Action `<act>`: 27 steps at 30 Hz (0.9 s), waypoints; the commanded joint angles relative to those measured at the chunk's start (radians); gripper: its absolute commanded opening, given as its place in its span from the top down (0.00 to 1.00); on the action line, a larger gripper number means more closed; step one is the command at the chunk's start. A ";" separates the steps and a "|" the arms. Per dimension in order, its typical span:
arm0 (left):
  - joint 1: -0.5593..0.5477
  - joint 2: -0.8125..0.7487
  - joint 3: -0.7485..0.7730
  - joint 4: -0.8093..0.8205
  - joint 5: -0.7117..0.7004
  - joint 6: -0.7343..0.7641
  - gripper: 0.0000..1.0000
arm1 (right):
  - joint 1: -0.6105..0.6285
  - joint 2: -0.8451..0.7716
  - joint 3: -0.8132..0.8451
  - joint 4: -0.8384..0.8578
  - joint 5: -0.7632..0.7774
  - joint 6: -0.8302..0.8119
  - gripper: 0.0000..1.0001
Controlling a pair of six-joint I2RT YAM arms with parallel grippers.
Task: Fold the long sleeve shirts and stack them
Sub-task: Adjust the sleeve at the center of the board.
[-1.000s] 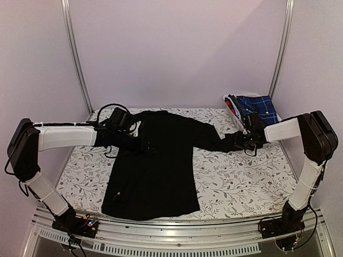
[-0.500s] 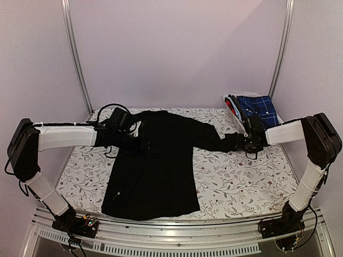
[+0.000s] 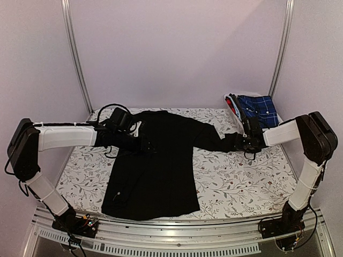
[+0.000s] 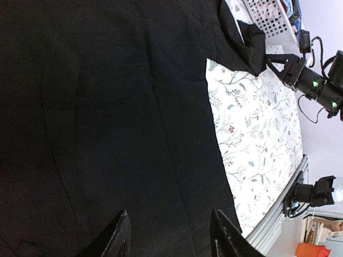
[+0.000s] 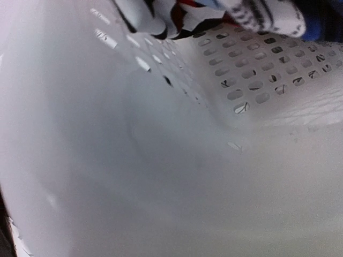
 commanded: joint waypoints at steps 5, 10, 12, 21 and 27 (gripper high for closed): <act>-0.013 0.009 0.022 -0.004 0.005 0.009 0.50 | 0.036 0.006 0.032 -0.025 0.013 -0.003 0.94; -0.012 0.009 0.021 -0.003 0.006 0.009 0.50 | 0.055 -0.038 0.049 -0.074 0.057 -0.019 1.00; -0.014 0.009 0.019 -0.002 0.009 0.010 0.50 | 0.059 -0.059 0.043 -0.084 0.074 -0.022 1.00; -0.013 0.011 0.019 -0.006 0.014 0.017 0.50 | -0.003 -0.199 -0.174 0.093 -0.048 0.099 0.81; -0.013 0.015 0.016 -0.002 0.016 0.018 0.50 | -0.050 -0.186 -0.220 0.196 -0.146 0.136 0.62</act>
